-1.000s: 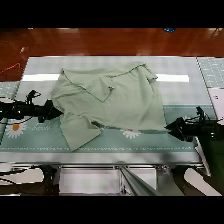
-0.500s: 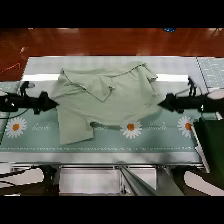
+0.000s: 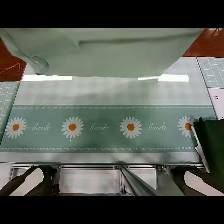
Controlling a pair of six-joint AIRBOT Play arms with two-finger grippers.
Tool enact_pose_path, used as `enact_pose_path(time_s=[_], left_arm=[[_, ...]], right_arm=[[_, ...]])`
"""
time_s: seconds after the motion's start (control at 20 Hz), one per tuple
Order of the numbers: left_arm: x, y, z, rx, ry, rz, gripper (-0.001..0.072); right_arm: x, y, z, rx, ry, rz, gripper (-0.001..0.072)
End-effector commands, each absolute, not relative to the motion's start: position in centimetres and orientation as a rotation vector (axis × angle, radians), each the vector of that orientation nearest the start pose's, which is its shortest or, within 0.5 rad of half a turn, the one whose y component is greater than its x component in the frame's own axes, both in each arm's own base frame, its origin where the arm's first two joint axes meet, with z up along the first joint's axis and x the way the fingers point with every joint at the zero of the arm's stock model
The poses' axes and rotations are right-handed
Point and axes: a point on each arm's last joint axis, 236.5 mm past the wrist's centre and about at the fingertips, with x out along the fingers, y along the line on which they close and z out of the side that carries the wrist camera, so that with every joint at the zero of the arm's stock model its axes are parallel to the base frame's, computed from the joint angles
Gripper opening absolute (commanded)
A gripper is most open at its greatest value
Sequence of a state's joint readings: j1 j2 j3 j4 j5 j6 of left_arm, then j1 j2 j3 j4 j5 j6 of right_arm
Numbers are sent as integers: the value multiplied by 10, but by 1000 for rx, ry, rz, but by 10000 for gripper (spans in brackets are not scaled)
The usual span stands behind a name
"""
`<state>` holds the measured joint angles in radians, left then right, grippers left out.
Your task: Fold the shirts.
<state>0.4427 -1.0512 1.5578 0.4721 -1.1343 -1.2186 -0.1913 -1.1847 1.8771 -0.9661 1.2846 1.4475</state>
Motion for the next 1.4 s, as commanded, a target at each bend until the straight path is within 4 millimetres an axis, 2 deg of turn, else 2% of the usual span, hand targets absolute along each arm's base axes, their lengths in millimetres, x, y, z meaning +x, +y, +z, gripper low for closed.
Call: enact_pose_path(time_s=[0.0,0.1,0.15,0.25,0.35,0.45,0.5,0.55,0.65,0.75,0.9,1.1,1.2,1.35], left_arm=[[323,-36,496,-314,-17,-429,18],[284,-37,529,-227,-117,-362,18],[265,-36,539,-179,-155,-306,18],[238,-25,538,-97,-157,-138,19],[209,-29,536,-40,-157,-50,18],[178,-38,537,48,-176,-29,18],[164,-36,535,60,-176,-15,18],[151,-31,529,61,-157,-1,18],[143,-16,503,35,-53,19,18],[156,-9,467,8,84,7,18],[205,-9,404,-52,270,-20,18],[292,-7,296,-181,496,-23,18],[334,-18,241,-276,591,-63,18],[394,-30,162,-406,727,-92,18]], right_arm=[[351,39,448,141,300,261,27],[310,26,466,88,252,171,27],[289,22,472,66,236,135,27],[246,18,482,27,206,86,27],[212,20,484,9,194,68,27],[188,18,474,14,210,39,27],[181,12,462,30,246,9,27],[176,10,446,39,294,-4,27],[171,10,420,52,378,-6,27],[175,10,395,76,447,-8,27],[203,7,360,114,535,0,26],[269,19,296,182,673,99,26],[310,24,257,220,748,150,26],[375,19,189,284,867,172,26]])
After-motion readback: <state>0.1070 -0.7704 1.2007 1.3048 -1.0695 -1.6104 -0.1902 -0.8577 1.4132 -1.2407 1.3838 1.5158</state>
